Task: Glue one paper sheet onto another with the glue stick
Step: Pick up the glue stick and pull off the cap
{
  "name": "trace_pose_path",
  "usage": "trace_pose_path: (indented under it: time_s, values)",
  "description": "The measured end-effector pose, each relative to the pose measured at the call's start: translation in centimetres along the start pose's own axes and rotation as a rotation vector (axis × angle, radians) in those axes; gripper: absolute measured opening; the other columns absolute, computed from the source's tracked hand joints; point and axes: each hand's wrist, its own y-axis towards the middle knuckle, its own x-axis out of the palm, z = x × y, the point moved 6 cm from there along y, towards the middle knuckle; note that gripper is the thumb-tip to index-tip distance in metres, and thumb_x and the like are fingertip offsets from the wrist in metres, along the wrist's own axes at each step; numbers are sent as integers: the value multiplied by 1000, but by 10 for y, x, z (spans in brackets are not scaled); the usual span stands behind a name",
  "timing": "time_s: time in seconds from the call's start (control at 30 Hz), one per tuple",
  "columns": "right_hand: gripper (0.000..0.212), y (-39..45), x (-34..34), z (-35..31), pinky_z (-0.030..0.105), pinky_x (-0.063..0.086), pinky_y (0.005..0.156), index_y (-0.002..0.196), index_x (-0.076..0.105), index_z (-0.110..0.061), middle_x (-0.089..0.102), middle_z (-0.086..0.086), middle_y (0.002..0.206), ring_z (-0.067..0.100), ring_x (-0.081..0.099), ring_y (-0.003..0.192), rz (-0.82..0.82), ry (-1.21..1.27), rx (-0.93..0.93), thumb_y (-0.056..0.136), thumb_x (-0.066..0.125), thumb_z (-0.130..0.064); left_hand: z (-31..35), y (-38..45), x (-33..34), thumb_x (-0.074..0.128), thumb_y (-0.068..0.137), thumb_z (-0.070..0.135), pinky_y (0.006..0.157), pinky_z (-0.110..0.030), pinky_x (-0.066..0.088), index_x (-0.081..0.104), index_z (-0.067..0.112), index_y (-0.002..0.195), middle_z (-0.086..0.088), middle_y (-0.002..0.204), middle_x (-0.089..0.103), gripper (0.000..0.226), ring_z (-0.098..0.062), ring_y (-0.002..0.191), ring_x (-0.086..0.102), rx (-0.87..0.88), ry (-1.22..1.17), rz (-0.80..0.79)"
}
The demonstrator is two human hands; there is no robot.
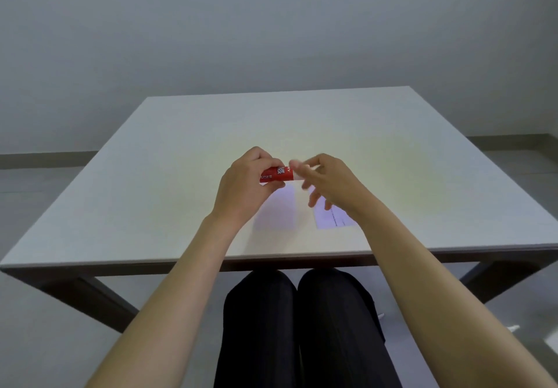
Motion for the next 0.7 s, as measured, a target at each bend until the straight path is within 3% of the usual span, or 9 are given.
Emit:
trace_pose_path:
  time_s: [0.07, 0.17, 0.23, 0.33, 0.4, 0.5, 0.6, 0.7]
  values:
    - [41, 4, -2, 3, 23, 37, 44, 79, 54, -11, 60, 4, 59, 14, 49, 39, 76, -3, 49, 87, 56, -52, 2, 1, 1, 77, 74, 19, 68, -28, 45, 71, 19, 100, 11, 89, 53, 27, -14, 77, 54, 10, 18, -10]
    - [20, 4, -2, 1, 19, 38, 44, 97, 56, -17, 60, 4, 75, 11, 52, 48, 19, 83, -16, 86, 66, -31, -3, 0, -1, 77, 74, 19, 69, -30, 47, 71, 19, 100, 10, 90, 55, 27, -16, 80, 57, -18, 19, -12]
    - [31, 2, 0, 0, 17, 37, 40, 109, 55, -23, 62, 3, 86, 10, 57, 51, -47, 131, -14, 84, 66, -37, -5, 1, -3, 77, 74, 20, 71, -31, 48, 71, 19, 100, 7, 91, 58, 27, -17, 82, 58, -35, 19, -10]
    - [39, 3, 1, 7, 18, 32, 36, 87, 57, -13, 61, 3, 65, 12, 50, 41, 19, 143, 98, 88, 54, -51, -2, 2, 0, 76, 75, 20, 68, -30, 45, 71, 21, 100, 10, 90, 54, 25, -14, 79, 54, -17, 33, -34]
    - [29, 4, 0, 7, 20, 35, 38, 79, 55, -11, 58, 4, 62, 15, 48, 43, 60, 137, 70, 93, 54, -37, 0, 2, 3, 75, 75, 22, 66, -27, 42, 71, 23, 99, 11, 90, 54, 25, -12, 78, 52, -14, 42, -41]
    - [3, 7, -5, 0, 22, 46, 45, 92, 59, -12, 59, 2, 76, 13, 57, 51, 71, 166, -68, 90, 59, -14, -11, 2, 4, 75, 75, 28, 68, -30, 46, 72, 22, 101, 5, 92, 62, 26, -15, 79, 55, -86, 28, -28]
    - [13, 16, -24, 2, 21, 50, 51, 95, 60, -15, 55, 1, 85, 13, 58, 54, 239, 213, -93, 87, 59, -4, -27, -1, 0, 74, 76, 30, 73, -37, 50, 73, 22, 98, -2, 90, 67, 23, -21, 81, 61, -173, -15, -3]
    - [23, 32, -48, 14, 29, 52, 63, 108, 57, -13, 56, 5, 94, 19, 58, 67, 464, 149, -51, 86, 59, -6, -47, -12, -7, 70, 80, 29, 76, -31, 53, 72, 25, 94, 5, 84, 70, 15, -18, 78, 68, -337, -194, 91]
